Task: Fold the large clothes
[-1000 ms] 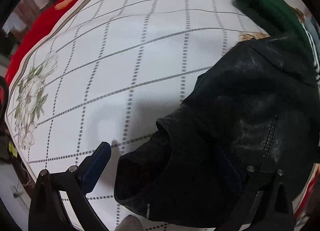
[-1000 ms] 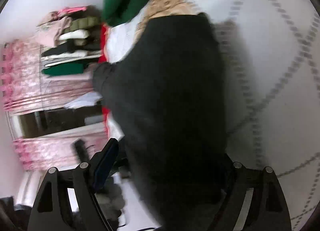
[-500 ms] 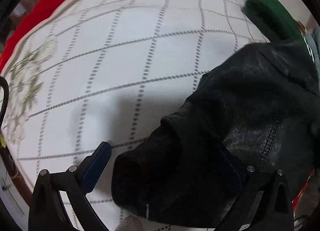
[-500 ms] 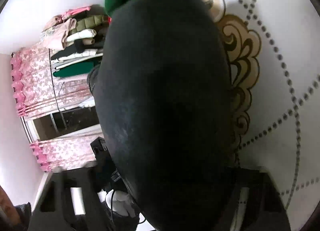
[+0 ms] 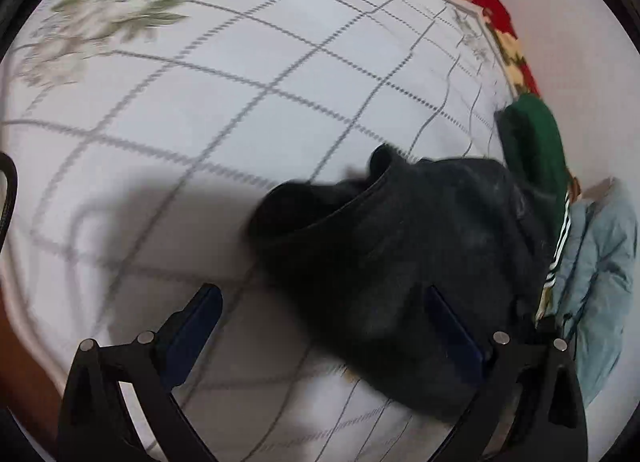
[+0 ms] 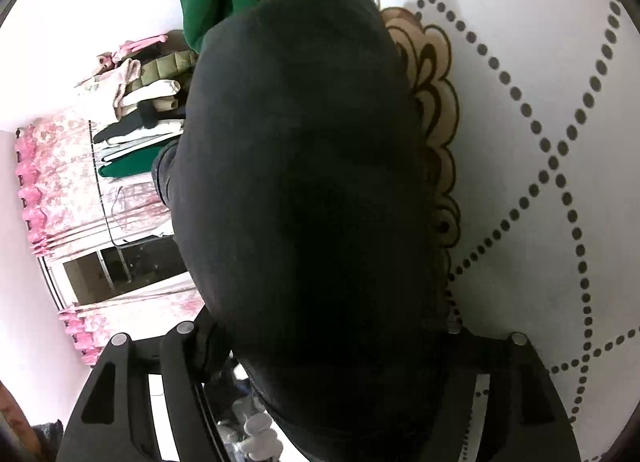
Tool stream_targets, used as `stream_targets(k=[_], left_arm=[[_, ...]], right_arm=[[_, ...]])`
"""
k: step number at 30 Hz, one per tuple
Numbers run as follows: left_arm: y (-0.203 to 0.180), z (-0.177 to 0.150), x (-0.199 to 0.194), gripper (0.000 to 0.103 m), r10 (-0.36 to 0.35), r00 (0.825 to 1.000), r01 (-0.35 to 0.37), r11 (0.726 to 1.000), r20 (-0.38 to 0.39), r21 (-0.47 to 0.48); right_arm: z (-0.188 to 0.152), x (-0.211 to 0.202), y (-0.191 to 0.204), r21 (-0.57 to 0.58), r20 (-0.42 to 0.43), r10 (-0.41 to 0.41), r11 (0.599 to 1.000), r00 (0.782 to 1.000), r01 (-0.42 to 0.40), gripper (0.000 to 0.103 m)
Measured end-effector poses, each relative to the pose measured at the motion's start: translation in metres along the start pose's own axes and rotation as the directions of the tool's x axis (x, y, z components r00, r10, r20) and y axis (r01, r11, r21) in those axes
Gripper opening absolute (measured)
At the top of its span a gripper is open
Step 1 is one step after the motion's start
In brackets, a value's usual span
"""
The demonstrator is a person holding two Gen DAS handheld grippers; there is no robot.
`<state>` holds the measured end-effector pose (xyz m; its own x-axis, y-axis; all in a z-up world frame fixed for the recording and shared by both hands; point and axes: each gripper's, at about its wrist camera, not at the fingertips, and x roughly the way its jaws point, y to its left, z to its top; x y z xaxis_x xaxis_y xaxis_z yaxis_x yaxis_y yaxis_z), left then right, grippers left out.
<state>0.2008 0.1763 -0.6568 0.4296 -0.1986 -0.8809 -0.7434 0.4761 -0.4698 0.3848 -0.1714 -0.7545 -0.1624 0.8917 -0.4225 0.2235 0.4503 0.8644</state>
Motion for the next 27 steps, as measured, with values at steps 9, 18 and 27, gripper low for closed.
stream_targets(k=[9,18,27], left_arm=[[-0.022,0.016,-0.006,0.061,0.012,0.992,-0.017,0.999,0.123,0.040],[-0.041,0.028,-0.038,0.059,-0.003,0.989,-0.013,0.993,0.146,0.114],[-0.124,0.056,-0.071,0.059,-0.098,0.978,0.053,0.971,0.185,0.235]], right_arm=[[-0.016,-0.009,0.014,-0.003,0.059,0.067,0.998,0.996,-0.067,0.048],[-0.010,-0.015,0.046,-0.037,0.047,0.220,0.975,0.974,-0.218,0.045],[0.042,-0.047,0.116,-0.082,0.114,0.332,0.942,0.936,-0.325,0.045]])
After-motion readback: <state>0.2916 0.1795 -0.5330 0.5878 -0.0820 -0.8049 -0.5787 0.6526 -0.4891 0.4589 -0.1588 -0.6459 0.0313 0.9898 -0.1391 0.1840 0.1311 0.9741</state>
